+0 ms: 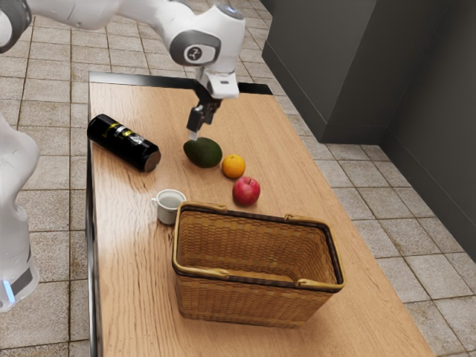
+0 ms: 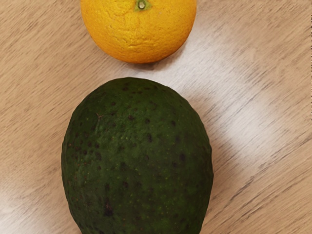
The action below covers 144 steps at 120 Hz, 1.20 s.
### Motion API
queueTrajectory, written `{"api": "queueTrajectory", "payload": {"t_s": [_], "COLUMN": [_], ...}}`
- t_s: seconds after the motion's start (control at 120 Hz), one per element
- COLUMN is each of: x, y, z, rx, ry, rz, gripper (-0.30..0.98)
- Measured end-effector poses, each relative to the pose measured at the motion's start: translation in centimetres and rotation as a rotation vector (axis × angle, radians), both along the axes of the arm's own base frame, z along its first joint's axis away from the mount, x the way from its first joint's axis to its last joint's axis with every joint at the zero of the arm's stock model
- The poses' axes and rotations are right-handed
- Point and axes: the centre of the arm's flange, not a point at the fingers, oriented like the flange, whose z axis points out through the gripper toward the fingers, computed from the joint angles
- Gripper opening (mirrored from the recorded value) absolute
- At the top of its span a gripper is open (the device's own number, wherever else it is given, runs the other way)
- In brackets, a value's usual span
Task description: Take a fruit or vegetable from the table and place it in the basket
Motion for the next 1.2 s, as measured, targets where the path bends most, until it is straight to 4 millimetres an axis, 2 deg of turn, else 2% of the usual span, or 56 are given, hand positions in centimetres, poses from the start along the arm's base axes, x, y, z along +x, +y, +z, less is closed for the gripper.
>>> {"api": "queueTrajectory", "payload": {"t_s": [0.142,0.35,0.683,1.2], "x": [0.2,0.1,0.8,1.3], "y": [-0.4,0.5,-0.3,-0.3], "z": [0.0,-0.1,-1.5,-3.3], "rx": [-0.004,-0.008,-0.001,-0.005], "ry": [-0.006,-0.007,0.021,0.051], "rz": [-0.034,-0.042,-0.073,-0.079], "gripper": [0.69,0.69,0.69,0.69]}}
